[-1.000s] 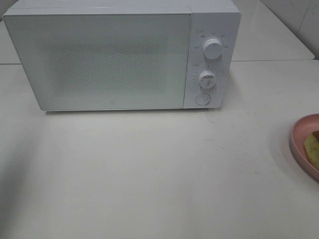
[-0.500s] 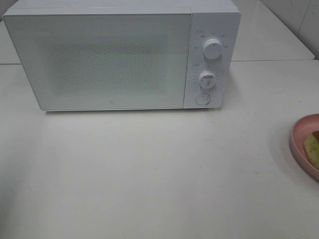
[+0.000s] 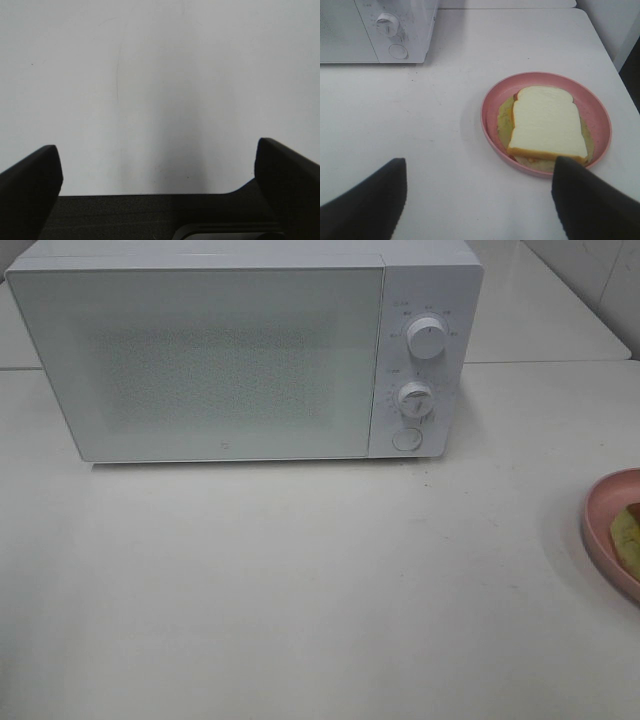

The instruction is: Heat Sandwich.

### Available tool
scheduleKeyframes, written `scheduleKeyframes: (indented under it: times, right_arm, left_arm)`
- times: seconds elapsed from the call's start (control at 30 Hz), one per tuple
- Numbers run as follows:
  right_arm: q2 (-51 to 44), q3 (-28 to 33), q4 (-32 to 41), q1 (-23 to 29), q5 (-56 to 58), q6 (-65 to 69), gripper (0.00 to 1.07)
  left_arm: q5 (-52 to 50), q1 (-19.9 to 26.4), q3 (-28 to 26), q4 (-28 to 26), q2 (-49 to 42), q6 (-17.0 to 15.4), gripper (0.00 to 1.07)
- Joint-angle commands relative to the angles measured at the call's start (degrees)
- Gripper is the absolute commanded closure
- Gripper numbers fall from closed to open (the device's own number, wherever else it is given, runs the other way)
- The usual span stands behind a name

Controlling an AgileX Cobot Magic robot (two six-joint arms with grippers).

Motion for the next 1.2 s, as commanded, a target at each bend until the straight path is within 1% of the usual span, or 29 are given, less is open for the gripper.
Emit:
scheduleKeyframes:
  times: [0.03,0.23,0.33,0.37,0.43,0.5,0.53,0.57,0.63,0.67,0.8,1.2]
  right_arm:
    - [-1.5,0.1,0.0,-0.4,-0.6,-0.2,0.31]
    - [-1.5,0.1,0.0,-0.4,-0.6,-0.2,0.31]
    - [-1.5,0.1,0.0,-0.4,-0.6,-0.2,0.31]
    - [-1.5,0.1,0.0,-0.4,-0.6,-0.2,0.31]
    - [-1.5,0.1,0.0,-0.4,-0.6,-0.2,0.31]
    - [-1.5,0.1,0.0,-0.4,-0.6,-0.2,0.31]
    - [-1.5,0.1,0.0,-0.4,-0.6,-0.2,0.31]
    - [-1.5,0.1,0.0,-0.4,-0.6,-0.2,0.31]
    - [-1.5,0.1,0.0,-0.4,-0.6,-0.2,0.31]
    - [-1.5,0.1,0.0,-0.4,-0.6,-0.2,0.31]
    - [-1.5,0.1,0.0,-0.4,-0.6,-0.2,0.31]
    - [-1.5,0.1,0.0,-0.4,-0.6,-0.2,0.31]
  left_arm:
    - [0.2,0.2,0.3,0.2,-1.4,-0.4,0.05]
    - [0.2,0.2,0.3,0.1,-5.4,-0.4,0.05]
    - [0.1,0.2,0.3,0.1,-9.7,-0.3,0.05]
    - [0.1,0.2,0.3,0.1,-9.7,-0.3,0.05]
    - [0.1,0.2,0.3,0.2,-14.4,-0.3,0.05]
    - [0.1,0.2,0.3,0.3,-17.4,-0.2,0.05]
    - [0.1,0.2,0.3,0.3,-17.4,-0.2,0.05]
    - [0.1,0.2,0.3,0.6,-20.2,-0.1,0.05]
    - [0.1,0.2,0.3,0.7,-23.1,0.1,0.05]
    - [0.1,0.2,0.3,0.7,-23.1,0.1,0.05]
    - [0.1,0.2,0.3,0.7,-29.3,0.8,0.05]
    - [0.1,0.2,0.3,0.7,-29.2,0.9,0.05]
